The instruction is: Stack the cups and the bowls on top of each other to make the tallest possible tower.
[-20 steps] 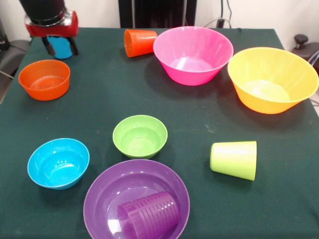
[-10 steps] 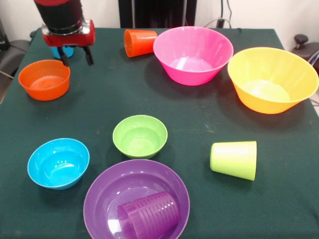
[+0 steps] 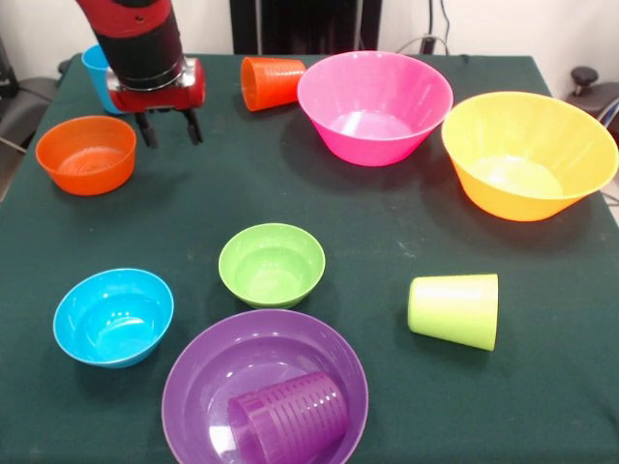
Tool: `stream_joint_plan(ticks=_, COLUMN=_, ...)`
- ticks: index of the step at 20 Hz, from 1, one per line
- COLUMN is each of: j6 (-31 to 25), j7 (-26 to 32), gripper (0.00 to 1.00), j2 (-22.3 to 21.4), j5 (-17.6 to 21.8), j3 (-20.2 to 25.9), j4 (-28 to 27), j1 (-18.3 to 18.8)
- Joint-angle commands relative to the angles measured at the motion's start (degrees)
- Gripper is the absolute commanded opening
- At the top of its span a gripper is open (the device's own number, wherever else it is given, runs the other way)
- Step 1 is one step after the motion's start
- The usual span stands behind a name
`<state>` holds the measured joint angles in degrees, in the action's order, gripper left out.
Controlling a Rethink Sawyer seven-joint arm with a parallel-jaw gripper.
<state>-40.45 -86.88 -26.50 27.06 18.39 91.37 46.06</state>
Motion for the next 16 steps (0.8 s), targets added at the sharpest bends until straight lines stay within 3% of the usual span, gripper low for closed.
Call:
stream_joint_plan(ticks=1, j6=3.1, j7=6.7, gripper=1.0, j2=2.6, j5=5.1, j3=3.6, j4=-2.1, j1=-1.1)
stream_joint_plan(ticks=16, j6=-4.0, j7=6.5, gripper=1.0, j2=-4.8, j5=2.2, j3=3.5, j4=0.7, j1=-2.4)
